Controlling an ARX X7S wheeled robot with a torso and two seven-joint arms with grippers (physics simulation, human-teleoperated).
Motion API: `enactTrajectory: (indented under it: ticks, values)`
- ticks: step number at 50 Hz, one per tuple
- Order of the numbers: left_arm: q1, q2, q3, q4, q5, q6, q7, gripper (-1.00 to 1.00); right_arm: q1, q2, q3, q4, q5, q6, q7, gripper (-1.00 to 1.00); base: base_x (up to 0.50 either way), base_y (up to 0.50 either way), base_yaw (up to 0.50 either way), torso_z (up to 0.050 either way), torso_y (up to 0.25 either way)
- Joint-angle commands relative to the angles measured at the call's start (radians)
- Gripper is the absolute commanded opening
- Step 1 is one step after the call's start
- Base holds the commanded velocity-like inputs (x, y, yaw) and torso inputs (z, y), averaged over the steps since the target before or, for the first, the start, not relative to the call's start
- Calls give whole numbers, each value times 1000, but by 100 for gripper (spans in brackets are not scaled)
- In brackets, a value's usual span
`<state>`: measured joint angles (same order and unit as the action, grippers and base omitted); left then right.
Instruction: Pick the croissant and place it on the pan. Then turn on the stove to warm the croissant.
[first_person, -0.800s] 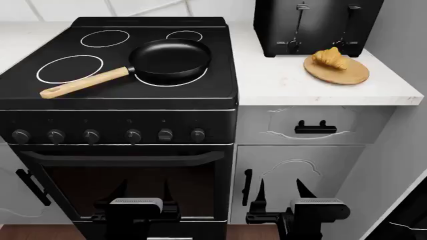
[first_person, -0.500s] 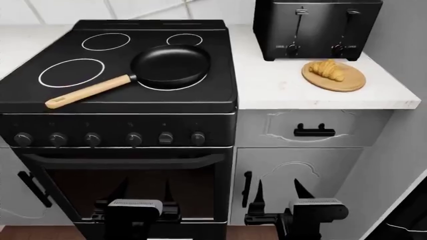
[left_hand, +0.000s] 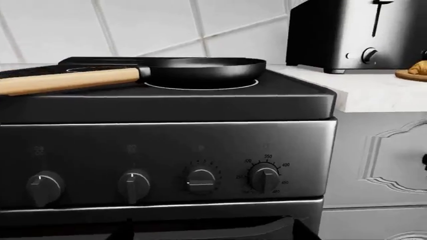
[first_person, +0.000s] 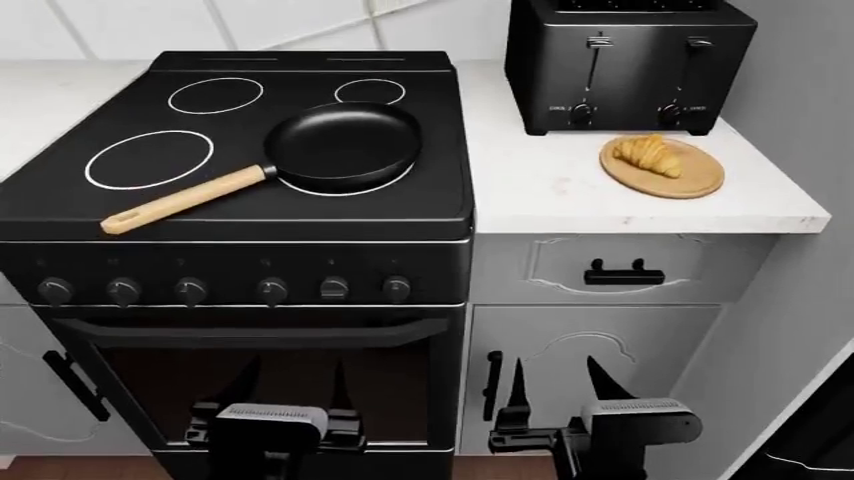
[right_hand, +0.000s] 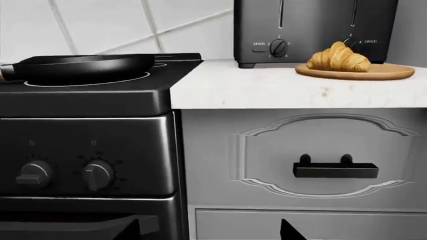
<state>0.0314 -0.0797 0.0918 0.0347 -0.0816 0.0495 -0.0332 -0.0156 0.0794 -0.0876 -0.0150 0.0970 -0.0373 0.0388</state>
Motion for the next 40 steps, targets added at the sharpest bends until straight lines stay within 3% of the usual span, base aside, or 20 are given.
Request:
enactTrajectory:
  ticks: [1,10,40]
  values:
    - [-10,-4,9,-10,-16,-32,-30,100,6,13,-11,3,31,10,9,100,0,0,0,0,0]
    - [-36,-8,25,-21,-23,-119,-54,100,15,21,-22,6,51,34,15,100,0,-461,0,0,0]
    - [-45,-43,65,-36,-47,-120,-79,100,29,45,-51,3,69,55,62,100,0,-493,0,0,0]
